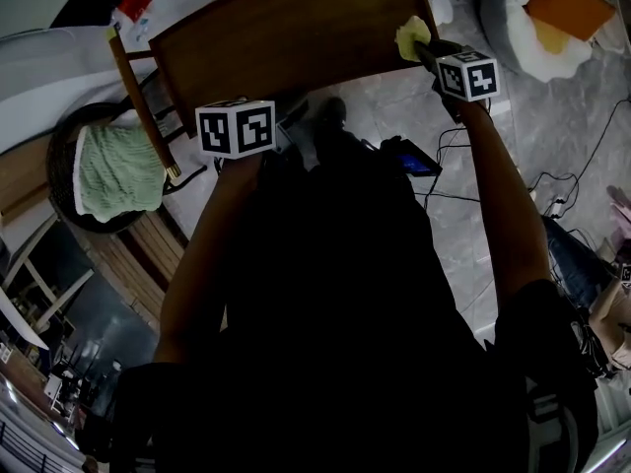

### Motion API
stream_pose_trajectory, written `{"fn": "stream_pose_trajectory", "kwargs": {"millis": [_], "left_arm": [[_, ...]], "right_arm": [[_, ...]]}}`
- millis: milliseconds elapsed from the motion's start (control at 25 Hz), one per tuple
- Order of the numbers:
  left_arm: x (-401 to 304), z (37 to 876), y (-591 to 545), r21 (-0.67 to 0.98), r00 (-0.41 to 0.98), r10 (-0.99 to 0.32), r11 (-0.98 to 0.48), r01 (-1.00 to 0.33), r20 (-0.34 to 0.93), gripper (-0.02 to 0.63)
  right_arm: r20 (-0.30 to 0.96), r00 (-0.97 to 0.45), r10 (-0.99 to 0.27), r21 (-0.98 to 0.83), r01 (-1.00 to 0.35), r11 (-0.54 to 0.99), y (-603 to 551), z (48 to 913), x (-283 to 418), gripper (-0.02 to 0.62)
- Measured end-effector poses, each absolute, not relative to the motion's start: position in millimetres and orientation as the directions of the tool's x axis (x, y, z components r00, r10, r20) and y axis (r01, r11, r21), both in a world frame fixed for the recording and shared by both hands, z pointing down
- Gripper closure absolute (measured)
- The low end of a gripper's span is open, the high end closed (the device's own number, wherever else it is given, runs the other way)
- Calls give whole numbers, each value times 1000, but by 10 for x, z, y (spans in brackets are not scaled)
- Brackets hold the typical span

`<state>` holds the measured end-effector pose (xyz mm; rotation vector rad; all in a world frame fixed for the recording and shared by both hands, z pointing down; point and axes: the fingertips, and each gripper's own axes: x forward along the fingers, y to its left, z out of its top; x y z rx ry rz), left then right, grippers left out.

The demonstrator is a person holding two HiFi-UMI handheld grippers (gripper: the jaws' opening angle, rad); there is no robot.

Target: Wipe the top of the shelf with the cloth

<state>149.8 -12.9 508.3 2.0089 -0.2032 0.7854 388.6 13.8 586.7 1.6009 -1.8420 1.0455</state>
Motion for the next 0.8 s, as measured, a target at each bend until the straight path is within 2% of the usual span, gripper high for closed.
{"fn": "stream_pose_trajectory", "kwargs": {"millis": [160, 320, 560, 680, 800], "left_arm": [[1517, 4656, -329, 724, 854, 121, -598, -344, 507, 595], [1487, 4022, -414, 715, 932, 106, -673, -189, 346, 595], [1116, 2869, -347, 622, 994, 104, -780, 71, 16, 595], [776, 2426, -135, 545, 988, 114, -825, 150, -101, 595], [413, 2056, 80, 473, 981, 122, -863, 180, -152, 595]], "right_arm": [[549, -292, -783, -257, -951, 174, -222, 4886, 3523, 551], [306, -412, -858, -241, -906, 349, -315, 3818, 3043, 551], [-22, -567, -824, -192, -806, 560, -91, 2441, 2201, 551], [-118, -593, -797, -208, -770, 604, 149, 2059, 1757, 551], [-167, -607, -777, -223, -745, 629, 387, 1802, 1350, 551]]}}
